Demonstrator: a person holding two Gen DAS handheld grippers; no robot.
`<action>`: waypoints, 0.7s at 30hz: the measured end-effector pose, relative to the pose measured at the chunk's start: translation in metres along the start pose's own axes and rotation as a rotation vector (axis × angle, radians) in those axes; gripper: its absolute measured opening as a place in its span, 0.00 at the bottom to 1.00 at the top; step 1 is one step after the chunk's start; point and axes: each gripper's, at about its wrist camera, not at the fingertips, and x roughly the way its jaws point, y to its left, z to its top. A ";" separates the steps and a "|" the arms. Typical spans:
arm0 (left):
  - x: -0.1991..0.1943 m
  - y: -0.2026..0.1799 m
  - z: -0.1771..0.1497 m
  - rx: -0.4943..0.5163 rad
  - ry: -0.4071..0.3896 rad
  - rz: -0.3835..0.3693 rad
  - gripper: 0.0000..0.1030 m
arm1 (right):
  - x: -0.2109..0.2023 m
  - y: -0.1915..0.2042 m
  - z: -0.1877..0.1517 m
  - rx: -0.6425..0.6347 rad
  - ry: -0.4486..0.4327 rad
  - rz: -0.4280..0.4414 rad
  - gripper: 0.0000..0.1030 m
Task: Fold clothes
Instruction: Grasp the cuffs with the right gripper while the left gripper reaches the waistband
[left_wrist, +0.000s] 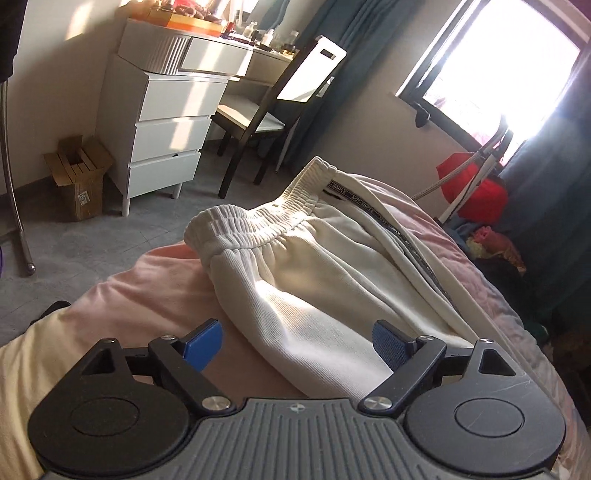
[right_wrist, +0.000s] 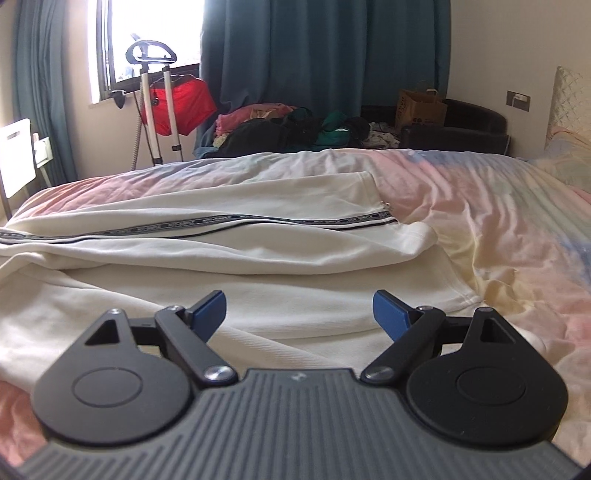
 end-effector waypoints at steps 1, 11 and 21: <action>0.000 -0.002 -0.001 0.013 0.005 0.006 0.87 | 0.001 -0.007 -0.001 0.023 0.004 -0.022 0.85; 0.014 0.028 0.007 -0.172 0.058 -0.009 0.87 | 0.004 -0.104 -0.019 0.470 0.056 -0.379 0.85; 0.023 0.053 0.005 -0.308 0.102 -0.013 0.87 | 0.034 -0.148 -0.050 0.737 0.134 -0.249 0.79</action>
